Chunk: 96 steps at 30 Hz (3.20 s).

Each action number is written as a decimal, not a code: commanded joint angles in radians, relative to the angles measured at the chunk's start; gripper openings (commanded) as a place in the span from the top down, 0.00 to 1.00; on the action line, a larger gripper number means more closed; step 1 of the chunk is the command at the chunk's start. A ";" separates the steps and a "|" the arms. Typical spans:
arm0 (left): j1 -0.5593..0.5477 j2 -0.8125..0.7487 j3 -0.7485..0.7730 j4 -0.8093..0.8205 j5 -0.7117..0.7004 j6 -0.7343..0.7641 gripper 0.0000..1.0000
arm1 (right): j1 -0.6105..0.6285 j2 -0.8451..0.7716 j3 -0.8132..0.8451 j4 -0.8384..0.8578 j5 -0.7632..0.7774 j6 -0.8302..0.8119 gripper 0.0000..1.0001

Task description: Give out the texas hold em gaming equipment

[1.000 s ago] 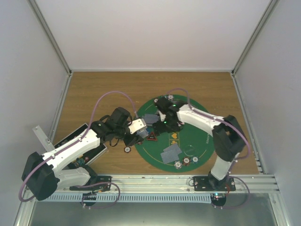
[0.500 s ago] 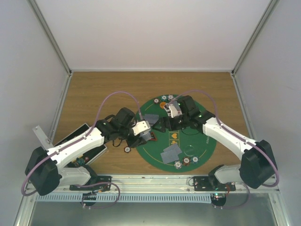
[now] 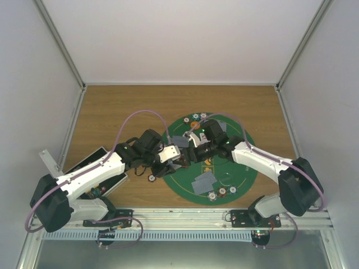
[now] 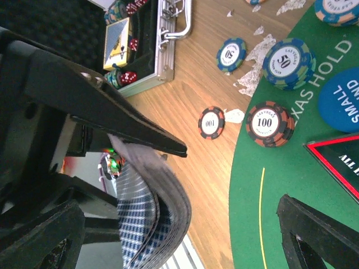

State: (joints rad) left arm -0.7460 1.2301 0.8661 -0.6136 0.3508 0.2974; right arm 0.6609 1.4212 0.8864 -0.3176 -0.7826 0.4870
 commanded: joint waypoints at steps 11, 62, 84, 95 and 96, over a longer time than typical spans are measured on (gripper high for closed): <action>-0.012 -0.005 0.024 0.021 0.002 0.001 0.47 | 0.022 0.115 0.067 -0.077 0.145 -0.029 0.09; -0.012 -0.015 0.013 0.028 -0.020 -0.001 0.48 | -0.143 -0.092 0.049 -0.240 0.200 -0.113 0.99; -0.010 -0.013 0.013 0.028 -0.025 0.003 0.48 | -0.372 0.181 0.051 -0.302 0.409 -0.264 0.99; -0.010 -0.008 0.011 0.028 -0.026 0.003 0.48 | -0.404 0.223 0.070 -0.299 0.446 -0.296 0.99; -0.010 -0.008 0.011 0.029 -0.026 0.003 0.48 | -0.407 0.224 0.071 -0.294 0.441 -0.295 0.99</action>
State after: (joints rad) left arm -0.7513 1.2297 0.8661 -0.6209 0.3210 0.2974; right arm 0.2752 1.6272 0.9333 -0.6201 -0.3565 0.2127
